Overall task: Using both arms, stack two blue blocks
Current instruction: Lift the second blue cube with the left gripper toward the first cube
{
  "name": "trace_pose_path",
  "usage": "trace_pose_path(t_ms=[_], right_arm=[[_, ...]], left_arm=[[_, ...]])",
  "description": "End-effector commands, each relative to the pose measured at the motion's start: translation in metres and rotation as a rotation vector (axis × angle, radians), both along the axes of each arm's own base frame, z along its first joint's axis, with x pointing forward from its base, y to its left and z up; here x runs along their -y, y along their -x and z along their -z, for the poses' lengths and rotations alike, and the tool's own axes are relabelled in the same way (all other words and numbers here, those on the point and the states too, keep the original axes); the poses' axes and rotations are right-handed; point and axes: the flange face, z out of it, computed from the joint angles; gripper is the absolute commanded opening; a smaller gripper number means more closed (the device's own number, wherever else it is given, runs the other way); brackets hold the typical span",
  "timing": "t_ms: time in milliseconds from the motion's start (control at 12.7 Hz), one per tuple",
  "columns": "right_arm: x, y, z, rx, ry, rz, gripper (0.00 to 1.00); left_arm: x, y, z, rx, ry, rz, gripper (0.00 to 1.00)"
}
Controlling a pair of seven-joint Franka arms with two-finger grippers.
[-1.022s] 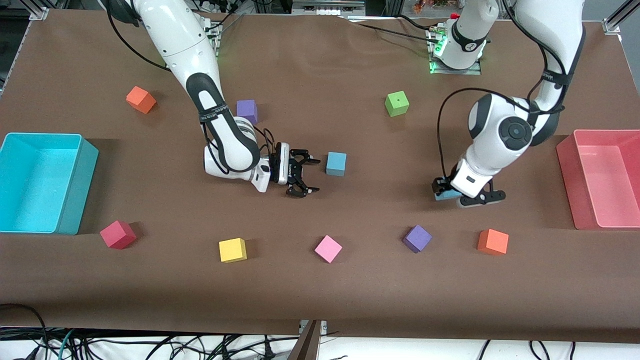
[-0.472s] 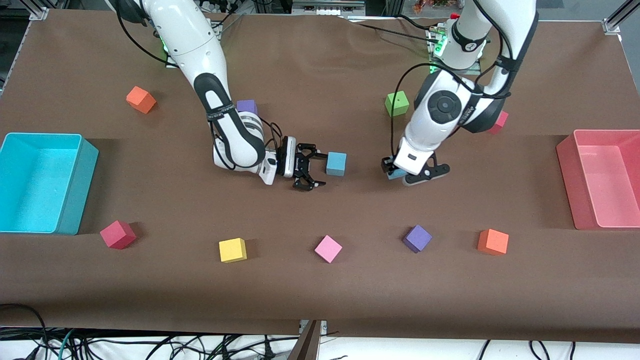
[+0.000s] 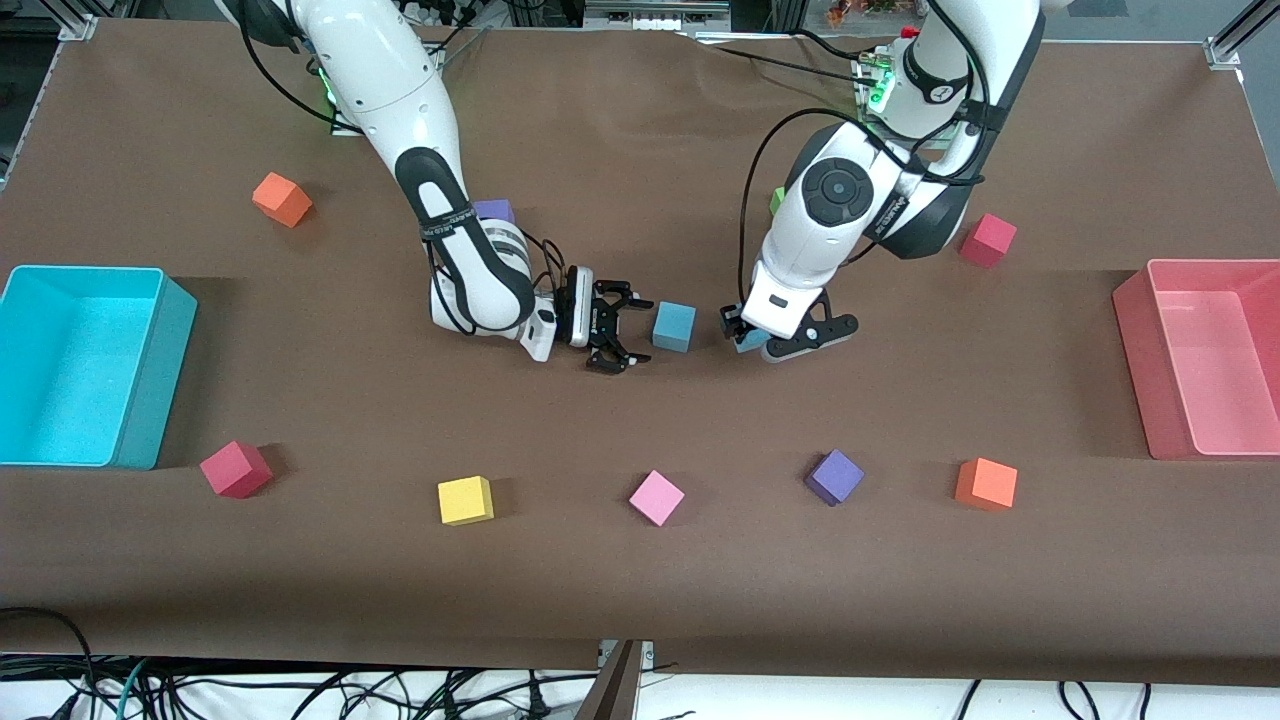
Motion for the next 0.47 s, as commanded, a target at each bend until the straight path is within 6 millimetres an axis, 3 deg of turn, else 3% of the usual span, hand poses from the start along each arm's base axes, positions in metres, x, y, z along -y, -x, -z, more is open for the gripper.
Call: trace_pose_path(t_ms=[0, 393], right_arm=[[0.005, 0.004, 0.001, 0.014, -0.006, 0.007, 1.00], [0.003, 0.004, 0.000, 0.014, -0.008, 0.007, 1.00]], left_arm=[[0.012, -0.010, 0.004, 0.001, -0.017, -0.016, 0.02], [0.048, 0.008, 0.004, 0.001, -0.010, -0.023, 0.02]])
